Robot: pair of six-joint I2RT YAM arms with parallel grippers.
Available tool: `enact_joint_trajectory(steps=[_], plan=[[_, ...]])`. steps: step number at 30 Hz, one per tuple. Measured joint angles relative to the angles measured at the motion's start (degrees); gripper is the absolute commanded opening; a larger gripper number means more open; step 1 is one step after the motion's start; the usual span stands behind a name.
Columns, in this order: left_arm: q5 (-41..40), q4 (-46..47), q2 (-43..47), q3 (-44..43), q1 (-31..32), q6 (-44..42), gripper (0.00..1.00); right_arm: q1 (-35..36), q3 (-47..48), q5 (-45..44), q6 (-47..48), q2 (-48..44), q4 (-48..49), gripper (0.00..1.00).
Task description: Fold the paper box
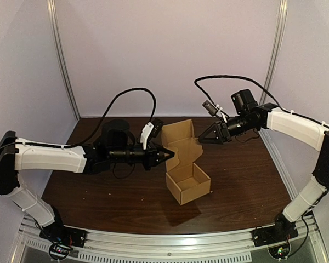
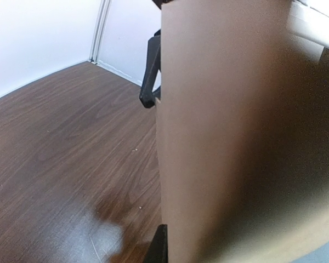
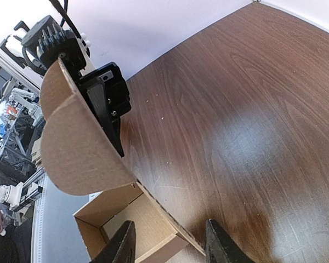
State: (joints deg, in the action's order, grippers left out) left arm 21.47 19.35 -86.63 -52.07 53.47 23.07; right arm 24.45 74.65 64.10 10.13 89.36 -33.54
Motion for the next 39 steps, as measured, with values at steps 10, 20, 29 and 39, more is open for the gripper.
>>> enact_joint_trajectory(steps=[10, 20, 29, 39], plan=[[-0.1, 0.7, 0.1, 0.1, 0.0, 0.9, 0.00, 2.9, 0.5, -3.3, 2.8, 1.4, -1.1, 0.12], [-7.1, -0.5, 0.0, 0.3, 0.0, 3.8, 0.00, 7.3, 1.2, -15.5, -3.7, 1.6, 1.9, 0.03], [-11.7, 0.6, -1.2, 0.3, 0.0, 4.9, 0.00, 8.4, 1.2, -18.2, -14.4, 2.4, 4.4, 0.24], [-10.8, -5.2, 3.9, 0.3, -0.4, -1.8, 0.00, -1.1, 5.4, -11.0, -9.6, 0.6, -1.7, 0.34]])
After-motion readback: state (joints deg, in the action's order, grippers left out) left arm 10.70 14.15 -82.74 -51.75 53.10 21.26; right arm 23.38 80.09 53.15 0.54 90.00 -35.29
